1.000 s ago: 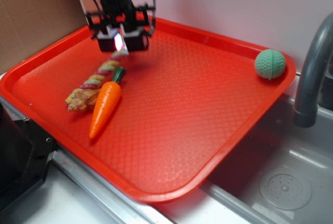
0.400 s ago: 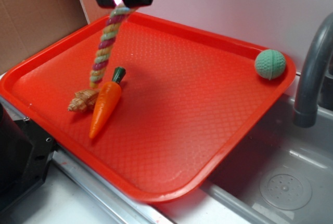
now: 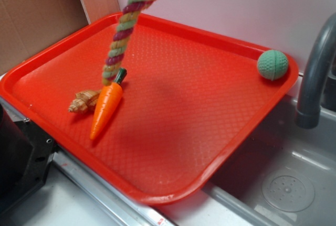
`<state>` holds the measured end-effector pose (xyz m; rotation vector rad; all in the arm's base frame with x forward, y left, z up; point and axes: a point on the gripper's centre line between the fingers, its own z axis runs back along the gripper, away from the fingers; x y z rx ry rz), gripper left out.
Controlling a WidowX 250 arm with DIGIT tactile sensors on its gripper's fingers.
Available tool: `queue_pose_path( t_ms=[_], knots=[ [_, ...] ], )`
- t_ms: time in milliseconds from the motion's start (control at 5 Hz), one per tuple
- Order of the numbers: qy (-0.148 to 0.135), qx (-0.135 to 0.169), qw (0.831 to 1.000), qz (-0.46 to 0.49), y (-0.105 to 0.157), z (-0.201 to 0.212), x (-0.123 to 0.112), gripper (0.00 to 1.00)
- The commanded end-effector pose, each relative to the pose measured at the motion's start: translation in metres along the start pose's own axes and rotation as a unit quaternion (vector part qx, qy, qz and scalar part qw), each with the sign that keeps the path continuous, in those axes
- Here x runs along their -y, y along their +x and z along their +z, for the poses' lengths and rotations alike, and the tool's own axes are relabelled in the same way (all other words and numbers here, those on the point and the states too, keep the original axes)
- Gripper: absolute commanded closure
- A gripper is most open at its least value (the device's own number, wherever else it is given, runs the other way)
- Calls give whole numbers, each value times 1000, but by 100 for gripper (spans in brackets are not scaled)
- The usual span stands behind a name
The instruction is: Grab the multicolored rope.
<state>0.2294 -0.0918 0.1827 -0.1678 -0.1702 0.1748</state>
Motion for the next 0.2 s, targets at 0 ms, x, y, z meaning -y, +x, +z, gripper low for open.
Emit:
queue_pose_path(
  t_ms=[0],
  knots=[
    [-17, 28, 999, -6, 4, 20, 4, 100]
  ],
)
